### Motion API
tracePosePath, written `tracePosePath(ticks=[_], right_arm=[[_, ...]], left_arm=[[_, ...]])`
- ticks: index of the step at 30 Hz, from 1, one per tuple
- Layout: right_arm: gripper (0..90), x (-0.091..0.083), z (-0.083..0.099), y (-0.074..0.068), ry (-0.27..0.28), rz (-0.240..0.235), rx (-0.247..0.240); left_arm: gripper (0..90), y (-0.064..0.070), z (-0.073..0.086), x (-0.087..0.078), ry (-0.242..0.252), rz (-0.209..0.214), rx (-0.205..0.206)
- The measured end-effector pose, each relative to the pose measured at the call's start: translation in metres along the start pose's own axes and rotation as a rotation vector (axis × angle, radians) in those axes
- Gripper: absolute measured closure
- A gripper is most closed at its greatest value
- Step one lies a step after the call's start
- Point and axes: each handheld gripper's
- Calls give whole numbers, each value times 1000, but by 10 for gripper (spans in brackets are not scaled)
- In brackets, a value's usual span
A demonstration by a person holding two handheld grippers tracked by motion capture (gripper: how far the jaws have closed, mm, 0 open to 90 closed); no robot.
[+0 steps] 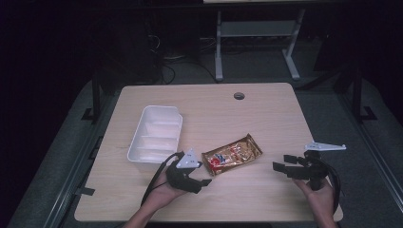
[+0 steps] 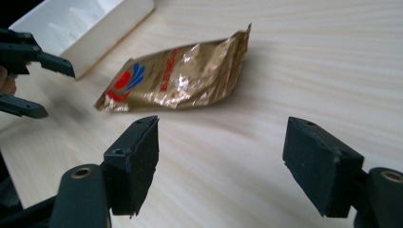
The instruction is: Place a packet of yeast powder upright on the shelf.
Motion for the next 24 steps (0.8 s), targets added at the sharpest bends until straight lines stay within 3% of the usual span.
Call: tracePosePath(ticks=[4, 12, 19, 23, 24], right_arm=[[275, 3, -8, 3, 21, -1, -5], [276, 24, -30, 9, -14, 10, -25], [278, 40, -48, 15, -11, -3, -10], [283, 48, -55, 17, -2, -3, -12], [278, 53, -57, 19, -21, -3, -1]], left_arm=[[383, -5, -12, 10, -20, -9, -2], [508, -15, -40, 30, -84, -25, 23], [659, -24, -51, 48, -159, -16, 26], [702, -24, -55, 53, -185, -15, 38], [713, -24, -56, 55, -193, -15, 38]])
Point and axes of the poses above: each handheld gripper's, and its own axes: x roughly forward along the jaws, z roughly out of its underside, y roughly to its right, and after that the axes turned 7 degrees about -z, right-handed
